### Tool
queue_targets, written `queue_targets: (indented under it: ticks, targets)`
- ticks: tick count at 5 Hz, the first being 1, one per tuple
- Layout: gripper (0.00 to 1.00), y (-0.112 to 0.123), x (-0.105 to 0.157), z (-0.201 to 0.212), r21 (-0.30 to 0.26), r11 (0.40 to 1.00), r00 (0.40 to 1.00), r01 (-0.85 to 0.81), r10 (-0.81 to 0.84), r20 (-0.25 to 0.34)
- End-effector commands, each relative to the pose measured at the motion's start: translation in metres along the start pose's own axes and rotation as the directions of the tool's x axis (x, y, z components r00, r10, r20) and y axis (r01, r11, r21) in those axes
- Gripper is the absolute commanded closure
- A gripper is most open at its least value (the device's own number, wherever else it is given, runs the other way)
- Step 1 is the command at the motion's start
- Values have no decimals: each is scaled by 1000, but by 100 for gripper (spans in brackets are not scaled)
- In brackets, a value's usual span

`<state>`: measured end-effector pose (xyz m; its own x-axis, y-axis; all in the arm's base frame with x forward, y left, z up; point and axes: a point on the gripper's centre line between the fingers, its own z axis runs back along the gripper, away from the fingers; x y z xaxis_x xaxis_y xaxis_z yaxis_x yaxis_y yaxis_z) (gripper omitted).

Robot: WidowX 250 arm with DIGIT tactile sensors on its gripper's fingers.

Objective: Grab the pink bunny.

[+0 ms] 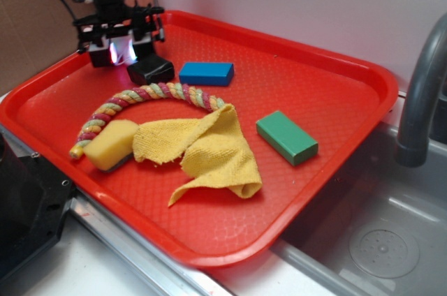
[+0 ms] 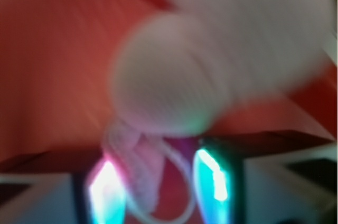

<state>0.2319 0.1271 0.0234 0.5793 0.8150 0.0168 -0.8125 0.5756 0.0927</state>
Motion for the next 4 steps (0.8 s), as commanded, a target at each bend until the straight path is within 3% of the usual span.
queue_targets:
  ticks: [1,2,3,4]
  targets:
    - [100,5,-42,107,-123,931,938,344,-334,96]
    - [100,1,-70,156,-92,852,857,515,-512,57]
    - [100,-2,-91,173,-86,810,815,580,-574,86]
    - [0,9,-83,166,-97,840,843,534,-520,139]
